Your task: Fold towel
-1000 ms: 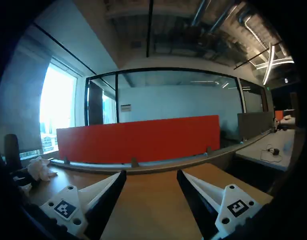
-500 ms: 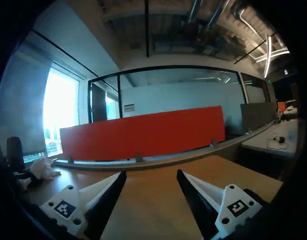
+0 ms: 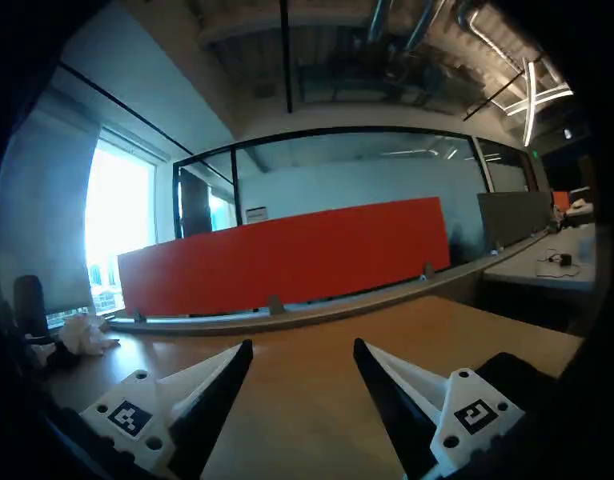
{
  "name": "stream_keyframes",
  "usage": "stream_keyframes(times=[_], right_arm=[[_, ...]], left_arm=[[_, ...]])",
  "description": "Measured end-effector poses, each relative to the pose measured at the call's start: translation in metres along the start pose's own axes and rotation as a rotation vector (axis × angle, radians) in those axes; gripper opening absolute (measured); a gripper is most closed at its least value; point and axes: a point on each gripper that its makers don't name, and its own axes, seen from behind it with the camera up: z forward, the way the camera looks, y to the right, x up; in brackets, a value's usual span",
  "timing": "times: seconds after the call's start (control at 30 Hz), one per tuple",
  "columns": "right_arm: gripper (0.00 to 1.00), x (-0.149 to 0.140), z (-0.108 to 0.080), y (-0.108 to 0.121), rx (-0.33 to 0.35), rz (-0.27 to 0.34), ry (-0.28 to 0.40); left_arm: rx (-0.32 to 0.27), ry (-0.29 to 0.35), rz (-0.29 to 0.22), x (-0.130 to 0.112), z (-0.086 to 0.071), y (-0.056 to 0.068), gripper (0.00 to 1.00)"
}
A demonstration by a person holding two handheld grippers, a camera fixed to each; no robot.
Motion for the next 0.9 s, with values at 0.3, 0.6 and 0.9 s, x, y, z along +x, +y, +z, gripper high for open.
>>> stream_keyframes(times=[0.3, 0.6, 0.9], right_arm=[[0.98, -0.015, 0.003, -0.003, 0.007, 0.005, -0.007], [0.98, -0.025, 0.000, -0.002, 0.003, -0.017, -0.012], [0.98, -0.029, -0.005, -0.003, 0.006, -0.059, -0.011]], left_arm=[[0.000, 0.000, 0.000, 0.000, 0.000, 0.000, 0.94], [0.000, 0.000, 0.000, 0.000, 0.000, 0.000, 0.94], [0.000, 0.000, 0.000, 0.000, 0.001, 0.000, 0.94]])
